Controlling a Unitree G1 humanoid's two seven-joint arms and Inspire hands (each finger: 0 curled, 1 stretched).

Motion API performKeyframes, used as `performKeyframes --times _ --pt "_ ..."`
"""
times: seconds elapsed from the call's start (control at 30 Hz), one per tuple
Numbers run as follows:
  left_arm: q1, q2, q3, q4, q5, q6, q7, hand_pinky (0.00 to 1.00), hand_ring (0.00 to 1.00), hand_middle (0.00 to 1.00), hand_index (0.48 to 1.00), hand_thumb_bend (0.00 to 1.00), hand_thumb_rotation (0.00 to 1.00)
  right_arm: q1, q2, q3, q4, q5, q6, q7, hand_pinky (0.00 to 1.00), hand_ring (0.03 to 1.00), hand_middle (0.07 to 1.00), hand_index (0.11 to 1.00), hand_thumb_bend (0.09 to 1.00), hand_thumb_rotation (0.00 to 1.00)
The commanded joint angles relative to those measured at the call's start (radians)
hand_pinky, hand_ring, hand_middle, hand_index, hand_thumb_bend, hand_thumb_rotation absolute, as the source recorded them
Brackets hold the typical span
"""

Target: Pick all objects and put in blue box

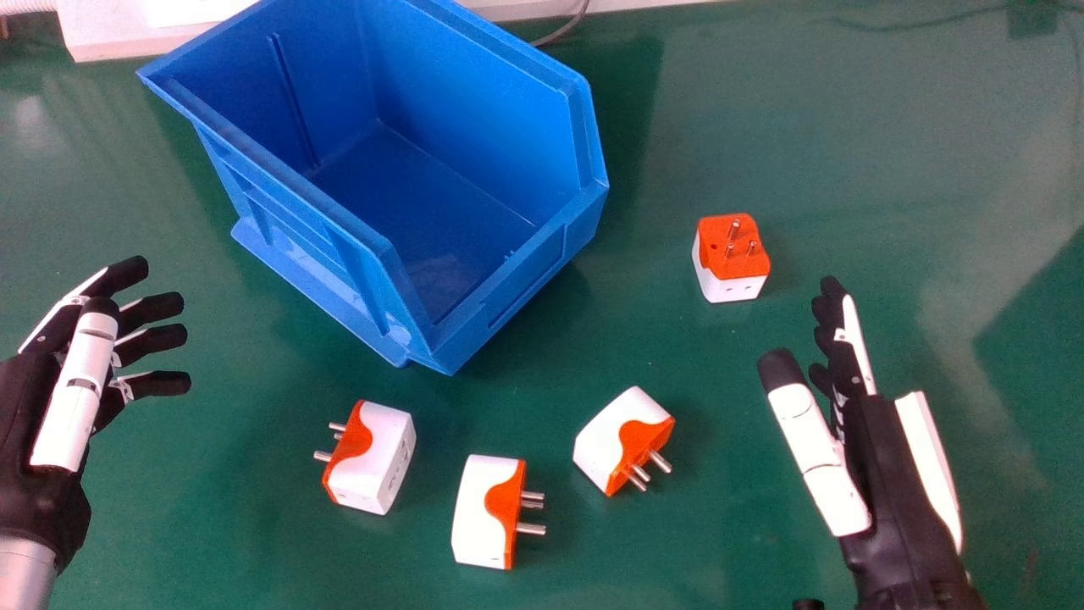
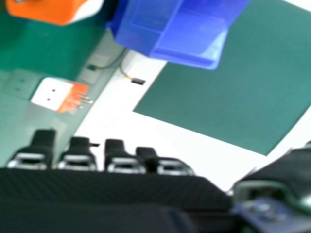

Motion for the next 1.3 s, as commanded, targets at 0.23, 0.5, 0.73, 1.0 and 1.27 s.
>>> performKeyframes --times 0.23,0.5,0.73,1.0,1.27 --pt "0.008 0.016 0.004 -0.057 0.01 0.03 0.015 0.62 0.77 0.79 0.853 0.12 0.87 0.009 -0.002 0.013 -0.029 -0.044 -0.003 -0.033 0.94 1.0 1.0 0.997 0.478 0.94" --pt "0.009 0.014 0.005 -0.064 0.016 0.041 0.018 0.62 0.77 0.79 0.859 0.12 0.88 0.028 -0.003 0.046 -0.025 -0.118 -0.011 -0.074 0.93 1.0 1.0 0.994 0.503 0.91" --pt "0.012 0.014 0.011 -0.066 0.015 0.037 0.014 0.62 0.77 0.79 0.862 0.12 0.88 0.038 -0.004 0.088 0.032 -0.254 -0.025 -0.189 0.93 1.0 1.0 0.982 0.521 0.9" --pt "0.012 0.016 0.012 -0.067 0.016 0.039 0.011 0.61 0.77 0.79 0.864 0.12 0.88 0.037 -0.004 0.129 0.074 -0.35 -0.005 -0.276 0.92 0.999 1.0 0.973 0.543 0.88" --pt "0.02 0.018 0.015 -0.084 0.017 0.048 0.012 0.61 0.77 0.79 0.867 0.12 0.88 0.038 -0.029 0.182 0.059 -0.459 0.099 -0.248 0.92 1.0 1.0 0.974 0.552 0.86"
